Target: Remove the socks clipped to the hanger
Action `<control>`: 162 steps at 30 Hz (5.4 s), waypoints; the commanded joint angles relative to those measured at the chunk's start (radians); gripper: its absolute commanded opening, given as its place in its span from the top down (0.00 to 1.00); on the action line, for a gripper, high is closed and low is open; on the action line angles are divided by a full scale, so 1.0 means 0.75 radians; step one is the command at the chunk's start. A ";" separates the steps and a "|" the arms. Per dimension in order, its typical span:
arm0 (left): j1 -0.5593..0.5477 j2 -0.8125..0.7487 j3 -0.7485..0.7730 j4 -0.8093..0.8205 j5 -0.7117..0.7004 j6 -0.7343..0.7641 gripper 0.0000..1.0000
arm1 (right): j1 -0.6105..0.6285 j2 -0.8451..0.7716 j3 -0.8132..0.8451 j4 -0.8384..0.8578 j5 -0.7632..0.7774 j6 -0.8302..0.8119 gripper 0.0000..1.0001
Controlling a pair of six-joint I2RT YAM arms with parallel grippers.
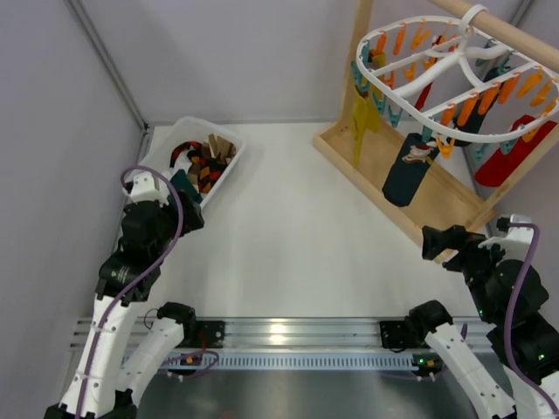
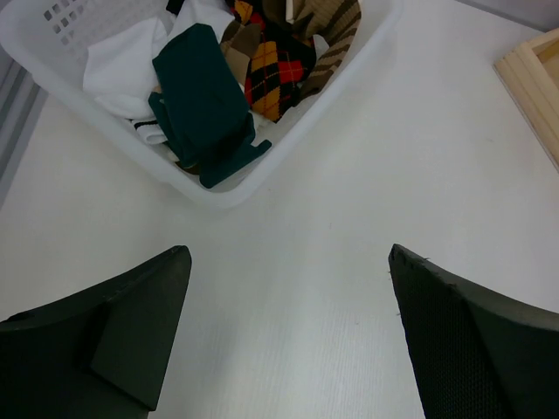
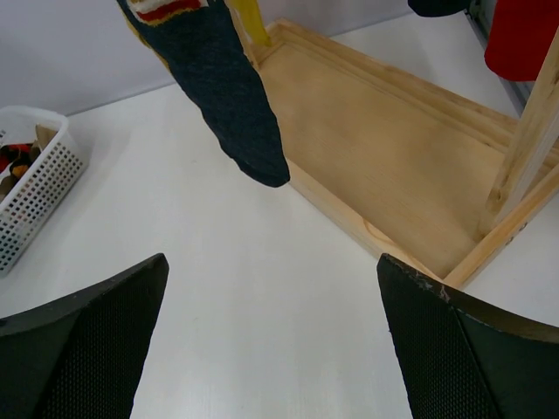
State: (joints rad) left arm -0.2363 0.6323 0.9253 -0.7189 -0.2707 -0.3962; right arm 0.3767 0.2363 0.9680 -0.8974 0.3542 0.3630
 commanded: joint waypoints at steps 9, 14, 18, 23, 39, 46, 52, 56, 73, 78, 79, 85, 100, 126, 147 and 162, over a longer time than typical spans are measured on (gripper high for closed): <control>-0.002 0.010 -0.011 0.057 0.011 -0.014 0.01 | -0.011 -0.065 -0.076 0.141 -0.098 -0.026 0.01; -0.002 0.022 -0.011 0.059 0.050 -0.012 0.01 | -0.009 -0.106 -0.108 0.168 -0.102 -0.010 0.01; -0.002 0.032 -0.015 0.065 0.105 -0.012 0.01 | -0.011 -0.104 -0.127 0.172 -0.124 0.011 0.01; -0.002 0.053 -0.029 0.103 0.250 0.011 0.01 | -0.011 -0.055 -0.164 0.194 -0.184 0.003 0.00; -0.686 0.506 0.034 0.496 0.163 -0.245 0.01 | -0.011 0.002 -0.203 0.250 -0.276 0.019 0.00; -1.068 1.030 0.351 0.814 0.125 0.022 0.01 | -0.011 -0.035 -0.090 0.131 -0.311 -0.032 0.01; -1.068 1.263 0.317 1.473 0.494 0.244 0.01 | -0.011 -0.061 0.000 0.051 -0.335 -0.085 0.01; -1.045 1.435 0.449 1.690 0.655 0.328 0.01 | -0.011 -0.059 0.037 -0.004 -0.349 -0.101 0.01; -0.863 1.998 1.088 1.787 1.261 0.095 0.05 | -0.011 -0.045 0.080 -0.021 -0.466 -0.120 0.00; -0.892 1.992 1.088 1.793 1.304 0.093 0.28 | -0.011 -0.039 0.065 0.008 -0.503 -0.099 0.01; -0.900 1.980 1.070 1.791 1.290 0.089 0.44 | -0.011 -0.039 0.067 0.010 -0.501 -0.097 0.01; -0.939 1.806 0.788 1.824 1.002 0.088 0.92 | -0.011 -0.023 0.102 0.023 -0.442 -0.087 0.00; -1.398 1.619 0.576 1.816 -0.344 0.448 1.00 | -0.011 0.382 0.527 -0.086 -0.070 0.021 0.03; -1.648 2.076 1.169 1.760 -0.797 0.995 1.00 | 0.095 1.256 1.399 -0.521 0.349 -0.169 0.48; -1.646 2.051 1.161 1.695 -0.713 0.907 1.00 | 0.367 1.368 1.215 -0.426 1.096 -0.206 0.49; -1.648 1.994 1.112 1.691 -0.664 0.849 1.00 | 0.367 1.311 1.004 -0.027 1.164 -0.418 0.50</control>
State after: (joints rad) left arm -1.4662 2.1998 1.7683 0.5438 -0.7921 0.2607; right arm 0.6415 1.2366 1.7325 -1.0405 1.1934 0.1005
